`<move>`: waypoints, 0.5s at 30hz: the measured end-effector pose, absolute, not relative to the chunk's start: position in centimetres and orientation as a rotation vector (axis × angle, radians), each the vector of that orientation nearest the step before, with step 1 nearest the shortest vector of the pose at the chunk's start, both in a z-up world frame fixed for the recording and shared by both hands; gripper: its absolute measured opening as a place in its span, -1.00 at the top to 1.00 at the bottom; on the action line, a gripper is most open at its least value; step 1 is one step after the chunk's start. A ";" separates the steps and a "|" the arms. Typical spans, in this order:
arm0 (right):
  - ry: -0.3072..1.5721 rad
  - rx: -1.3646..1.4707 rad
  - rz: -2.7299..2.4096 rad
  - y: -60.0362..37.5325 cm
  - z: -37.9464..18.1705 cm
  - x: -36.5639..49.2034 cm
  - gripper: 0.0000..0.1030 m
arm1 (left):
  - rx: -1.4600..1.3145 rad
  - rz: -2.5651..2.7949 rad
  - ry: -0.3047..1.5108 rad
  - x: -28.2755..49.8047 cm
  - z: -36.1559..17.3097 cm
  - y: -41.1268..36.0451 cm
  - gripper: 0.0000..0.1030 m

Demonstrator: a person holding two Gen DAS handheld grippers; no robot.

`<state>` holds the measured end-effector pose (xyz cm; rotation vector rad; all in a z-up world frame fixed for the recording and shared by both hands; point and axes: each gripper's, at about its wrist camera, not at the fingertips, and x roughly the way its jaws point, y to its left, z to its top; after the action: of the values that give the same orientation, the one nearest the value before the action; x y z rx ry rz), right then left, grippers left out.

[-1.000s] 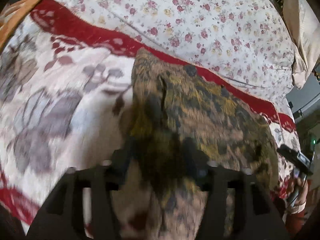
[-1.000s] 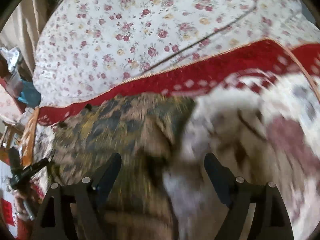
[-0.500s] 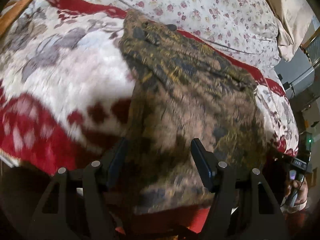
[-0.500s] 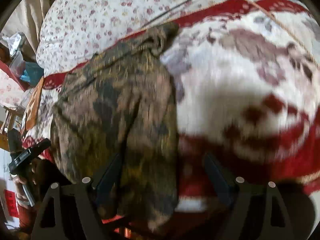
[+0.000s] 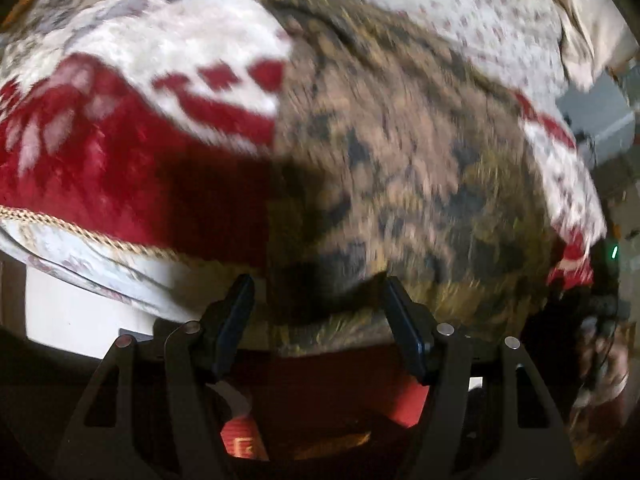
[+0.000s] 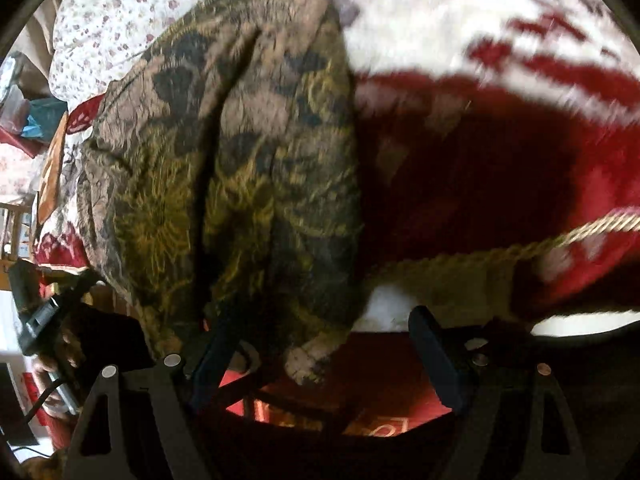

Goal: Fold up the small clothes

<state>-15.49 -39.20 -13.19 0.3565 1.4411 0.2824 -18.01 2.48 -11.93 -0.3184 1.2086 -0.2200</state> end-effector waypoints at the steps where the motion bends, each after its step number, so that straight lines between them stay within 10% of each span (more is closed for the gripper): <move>1: 1.445 0.362 0.288 -39.1 -13.4 -15.5 -0.61 | -0.305 -0.224 1.226 -18.0 -12.3 2.2 -0.28; 15: 1.442 0.444 0.309 -38.5 -14.8 -14.9 -0.61 | -0.409 -0.232 1.358 -17.3 -16.6 1.7 -0.28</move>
<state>-14.90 -38.54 -14.82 0.4443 1.4418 0.3095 -17.30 1.72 -16.64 -0.4094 1.3582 -0.2320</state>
